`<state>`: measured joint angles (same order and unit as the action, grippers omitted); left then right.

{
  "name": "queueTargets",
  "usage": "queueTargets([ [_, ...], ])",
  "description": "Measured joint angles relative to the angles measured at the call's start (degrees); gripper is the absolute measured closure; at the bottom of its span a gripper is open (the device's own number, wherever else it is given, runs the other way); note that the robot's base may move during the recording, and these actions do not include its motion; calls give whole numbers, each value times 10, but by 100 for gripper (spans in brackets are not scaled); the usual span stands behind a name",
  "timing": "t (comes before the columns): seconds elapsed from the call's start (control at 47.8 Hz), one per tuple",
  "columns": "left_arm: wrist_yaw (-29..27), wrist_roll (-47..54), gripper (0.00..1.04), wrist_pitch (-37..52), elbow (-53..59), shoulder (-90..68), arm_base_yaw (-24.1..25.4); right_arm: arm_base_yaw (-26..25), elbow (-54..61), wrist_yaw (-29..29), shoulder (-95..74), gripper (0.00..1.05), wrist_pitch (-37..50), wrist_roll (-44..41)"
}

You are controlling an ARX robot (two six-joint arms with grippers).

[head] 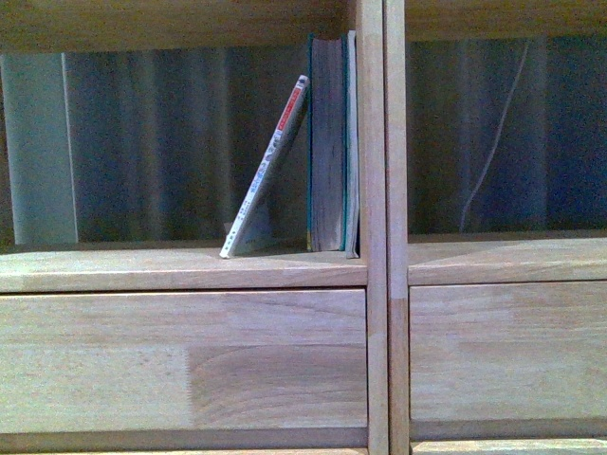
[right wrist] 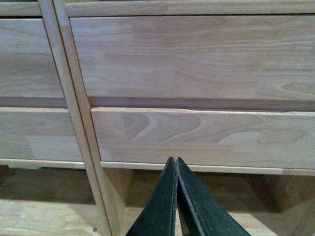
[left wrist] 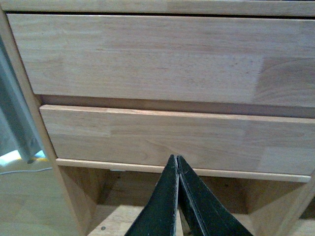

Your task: Organize books on shelf

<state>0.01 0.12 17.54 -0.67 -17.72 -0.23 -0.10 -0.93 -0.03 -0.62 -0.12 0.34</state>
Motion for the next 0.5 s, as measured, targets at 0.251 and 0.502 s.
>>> queueTargets([
  [0.251,0,0,102,-46,0,49,0,0,0,0,2,102,0,0],
  [0.502,0,0,102,-77,0,79,0,0,0,0,2,102,0,0],
])
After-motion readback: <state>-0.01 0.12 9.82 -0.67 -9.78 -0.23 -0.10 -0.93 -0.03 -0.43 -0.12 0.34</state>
